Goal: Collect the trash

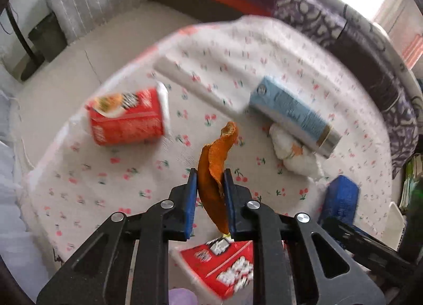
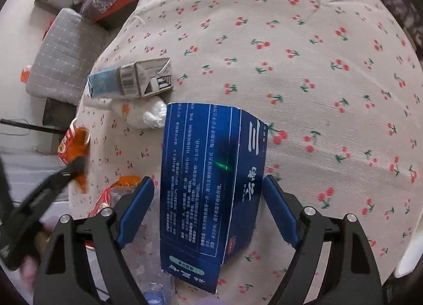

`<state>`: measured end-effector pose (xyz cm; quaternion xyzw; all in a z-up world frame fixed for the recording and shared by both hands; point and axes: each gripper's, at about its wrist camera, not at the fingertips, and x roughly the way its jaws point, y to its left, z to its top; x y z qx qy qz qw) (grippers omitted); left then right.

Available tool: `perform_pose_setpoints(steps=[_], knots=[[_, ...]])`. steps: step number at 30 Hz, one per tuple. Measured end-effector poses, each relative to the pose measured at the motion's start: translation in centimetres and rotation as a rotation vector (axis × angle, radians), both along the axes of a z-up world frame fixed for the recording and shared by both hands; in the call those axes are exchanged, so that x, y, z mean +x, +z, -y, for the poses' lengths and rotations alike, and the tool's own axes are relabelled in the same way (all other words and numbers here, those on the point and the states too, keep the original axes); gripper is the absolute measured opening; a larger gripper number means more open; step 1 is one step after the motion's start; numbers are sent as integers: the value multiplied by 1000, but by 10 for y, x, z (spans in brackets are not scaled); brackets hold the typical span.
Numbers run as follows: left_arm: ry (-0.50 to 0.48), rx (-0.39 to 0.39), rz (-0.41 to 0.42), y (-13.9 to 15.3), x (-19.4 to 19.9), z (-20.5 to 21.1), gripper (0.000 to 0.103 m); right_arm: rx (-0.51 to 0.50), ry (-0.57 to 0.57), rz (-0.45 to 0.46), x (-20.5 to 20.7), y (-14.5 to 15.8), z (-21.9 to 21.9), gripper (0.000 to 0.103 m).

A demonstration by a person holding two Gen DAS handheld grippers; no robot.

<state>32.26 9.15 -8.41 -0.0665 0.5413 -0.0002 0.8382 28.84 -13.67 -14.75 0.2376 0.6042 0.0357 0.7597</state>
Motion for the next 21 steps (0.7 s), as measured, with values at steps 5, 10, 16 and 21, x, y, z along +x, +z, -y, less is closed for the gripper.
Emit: perform_pose_setpoints(steps=[5, 10, 16, 21], knots=[[-1, -16, 49, 19, -16, -11, 19, -100, 50, 39, 1, 1, -17, 87], [-3, -34, 68, 24, -19, -15, 19, -231, 130, 102, -9, 3, -30, 65], [-1, -91, 127, 40, -27, -18, 19, -199, 95, 259, -19, 40, -14, 56], [-17, -122, 180, 56, -34, -13, 19, -232, 99, 446, -35, 87, -10, 56]])
